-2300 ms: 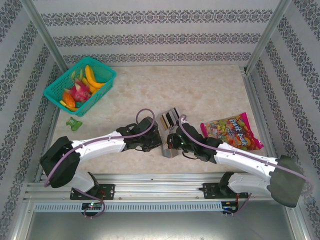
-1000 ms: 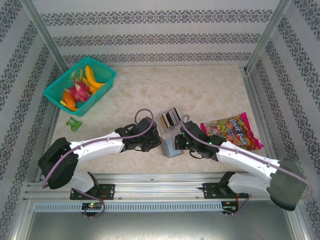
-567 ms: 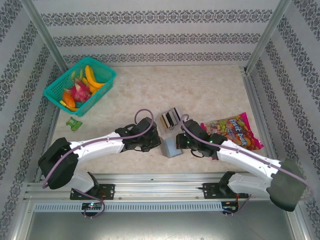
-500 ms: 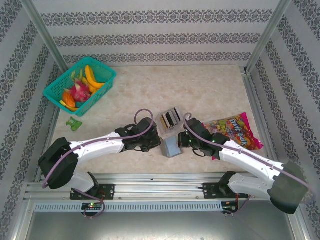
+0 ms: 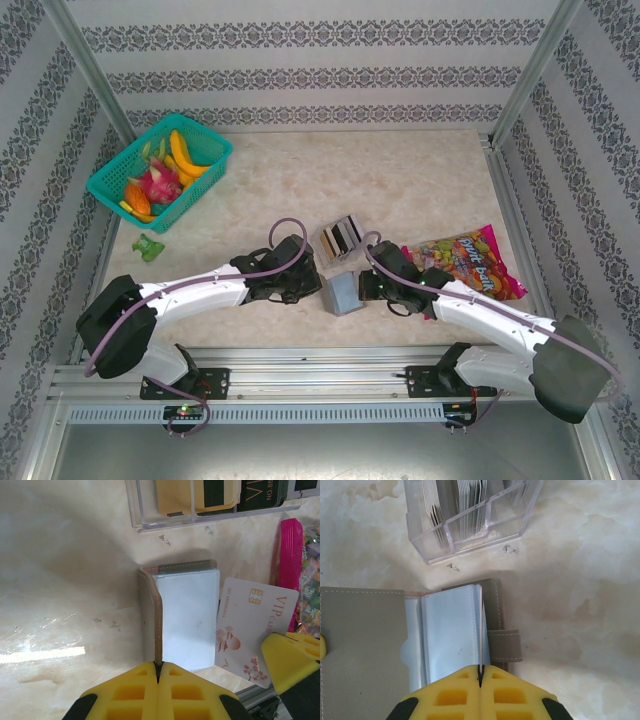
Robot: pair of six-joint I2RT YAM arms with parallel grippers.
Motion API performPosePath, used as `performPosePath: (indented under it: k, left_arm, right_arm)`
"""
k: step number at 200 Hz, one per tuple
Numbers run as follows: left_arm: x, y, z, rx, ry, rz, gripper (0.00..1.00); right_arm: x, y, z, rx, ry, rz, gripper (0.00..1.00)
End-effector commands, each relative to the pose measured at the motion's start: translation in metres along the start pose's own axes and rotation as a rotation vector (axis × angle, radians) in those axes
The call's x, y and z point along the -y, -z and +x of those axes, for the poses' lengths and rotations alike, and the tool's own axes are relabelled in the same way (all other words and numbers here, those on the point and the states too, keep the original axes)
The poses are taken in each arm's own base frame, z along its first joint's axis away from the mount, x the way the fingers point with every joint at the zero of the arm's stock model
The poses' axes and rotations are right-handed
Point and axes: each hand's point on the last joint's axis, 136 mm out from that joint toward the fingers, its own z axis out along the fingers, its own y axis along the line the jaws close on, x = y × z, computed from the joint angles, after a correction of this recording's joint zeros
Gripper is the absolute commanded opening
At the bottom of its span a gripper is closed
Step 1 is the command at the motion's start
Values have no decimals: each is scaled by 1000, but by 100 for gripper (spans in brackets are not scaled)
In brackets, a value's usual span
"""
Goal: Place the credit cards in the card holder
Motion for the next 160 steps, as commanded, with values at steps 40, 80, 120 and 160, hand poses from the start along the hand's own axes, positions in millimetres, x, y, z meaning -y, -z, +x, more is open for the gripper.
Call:
performPosePath:
  k: [40, 80, 120, 160]
  left_arm:
    - [-12, -2, 1, -2, -10, -36, 0]
    - [-13, -7, 0, -3, -19, -30, 0]
    - [-23, -10, -7, 5, -13, 19, 0]
    - [-40, -13, -11, -7, -41, 3, 0]
  right_arm:
    - [-15, -9, 5, -16, 14, -86, 0]
    - [-58, -10, 4, -27, 27, -278, 0]
    - [-62, -26, 8, -44, -28, -297, 0]
    - [-44, -46, 16, -60, -63, -204, 0]
